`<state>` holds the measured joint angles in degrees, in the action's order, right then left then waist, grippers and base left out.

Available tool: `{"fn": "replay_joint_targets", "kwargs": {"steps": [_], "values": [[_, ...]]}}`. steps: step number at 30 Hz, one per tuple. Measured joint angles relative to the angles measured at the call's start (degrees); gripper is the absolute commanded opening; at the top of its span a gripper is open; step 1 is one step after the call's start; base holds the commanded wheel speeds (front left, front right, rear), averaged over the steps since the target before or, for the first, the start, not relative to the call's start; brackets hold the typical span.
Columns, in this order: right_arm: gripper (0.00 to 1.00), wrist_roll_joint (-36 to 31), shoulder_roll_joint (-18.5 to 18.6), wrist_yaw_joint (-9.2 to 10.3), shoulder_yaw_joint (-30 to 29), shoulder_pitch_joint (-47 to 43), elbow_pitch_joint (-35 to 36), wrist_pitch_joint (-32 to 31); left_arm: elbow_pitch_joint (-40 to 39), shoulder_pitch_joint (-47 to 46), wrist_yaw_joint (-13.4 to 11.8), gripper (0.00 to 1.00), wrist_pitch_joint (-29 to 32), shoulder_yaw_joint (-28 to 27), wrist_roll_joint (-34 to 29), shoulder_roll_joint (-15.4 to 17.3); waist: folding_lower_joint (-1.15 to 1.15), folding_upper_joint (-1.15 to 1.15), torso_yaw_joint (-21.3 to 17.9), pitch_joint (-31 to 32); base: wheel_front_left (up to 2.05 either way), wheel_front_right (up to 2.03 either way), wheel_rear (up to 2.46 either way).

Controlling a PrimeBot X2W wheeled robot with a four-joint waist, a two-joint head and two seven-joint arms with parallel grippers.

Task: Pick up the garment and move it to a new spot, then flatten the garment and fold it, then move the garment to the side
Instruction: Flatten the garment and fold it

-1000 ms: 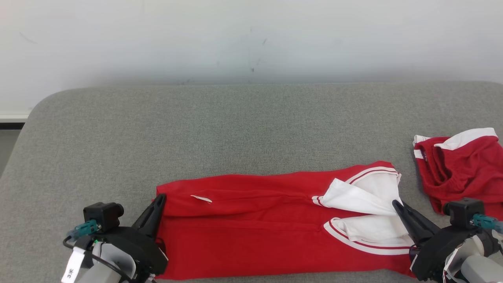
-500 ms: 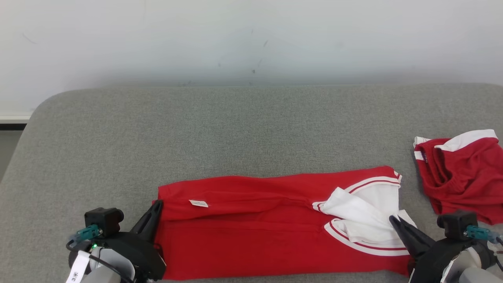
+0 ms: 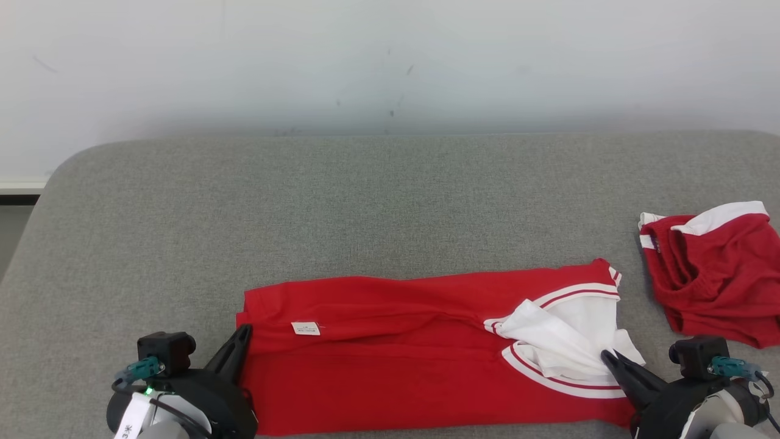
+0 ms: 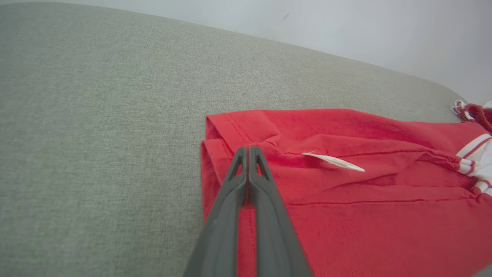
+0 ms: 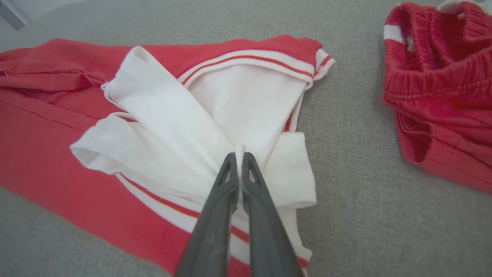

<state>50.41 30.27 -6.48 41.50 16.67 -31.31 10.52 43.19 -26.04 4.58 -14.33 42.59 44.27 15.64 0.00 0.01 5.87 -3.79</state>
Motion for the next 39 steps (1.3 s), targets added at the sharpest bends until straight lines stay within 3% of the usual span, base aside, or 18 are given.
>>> {"fn": "replay_joint_targets", "kwargs": {"steps": [1, 2, 3, 4, 13, 24, 29, 39], "values": [[0.00, 0.0, 0.0, 0.02, 0.1, 0.0, -0.2, 0.0, 0.4, 0.0, 0.0, 0.00, 0.0, 0.0, 0.0, -0.2, 0.00, 0.00, 0.0, 0.0, 0.00, 0.00, 0.00], [0.60, 0.0, -0.1, 0.21, 0.1, 0.0, -0.3, -0.1, 0.8, 0.0, 0.0, 0.22, 0.0, 0.1, -0.1, -0.3, 0.00, 0.00, -0.1, 0.1, 0.00, 0.00, 0.00], [1.00, 0.0, -0.3, 0.24, 0.1, 0.0, -0.4, -0.4, 1.0, 0.0, 0.0, 0.51, 0.0, 0.1, -0.3, -0.3, 0.00, 0.00, -0.1, 0.3, 0.00, 0.00, 0.00], [1.00, 0.0, -0.5, 0.38, -0.1, 0.0, -0.3, -0.4, 1.2, 0.0, 0.0, 1.00, 0.0, 0.0, -0.4, -0.3, 0.00, 0.00, -0.2, 0.4, 0.00, 0.00, 0.00], [1.00, 3.4, 0.4, 0.56, -4.1, -2.1, 2.4, 1.2, -1.5, 2.3, -2.1, 1.00, 0.0, -1.8, -0.8, 0.7, 0.00, 0.00, -0.1, 2.0, 0.00, 0.00, 0.00], [1.00, 2.5, 0.4, 5.38, -5.2, -1.0, 2.3, 1.5, -10.9, 8.8, -6.1, 1.00, 0.0, -5.3, -2.4, 2.2, 0.00, 0.00, 0.4, 3.0, 0.00, 0.00, 0.00], [1.00, 2.5, -0.6, 6.88, -4.5, 1.9, -0.5, -2.0, -15.7, 12.9, -8.8, 1.00, 0.0, -6.8, -3.8, 2.7, 0.00, 0.00, 0.6, 3.3, 0.00, 0.00, 0.00], [1.00, 3.0, -1.1, 7.56, -3.1, 5.0, -5.2, -8.8, -22.7, 15.5, -10.7, 1.00, 0.0, -8.0, -8.1, 4.0, 0.00, 0.00, 2.2, 3.5, 0.00, 0.00, 0.00]]}}
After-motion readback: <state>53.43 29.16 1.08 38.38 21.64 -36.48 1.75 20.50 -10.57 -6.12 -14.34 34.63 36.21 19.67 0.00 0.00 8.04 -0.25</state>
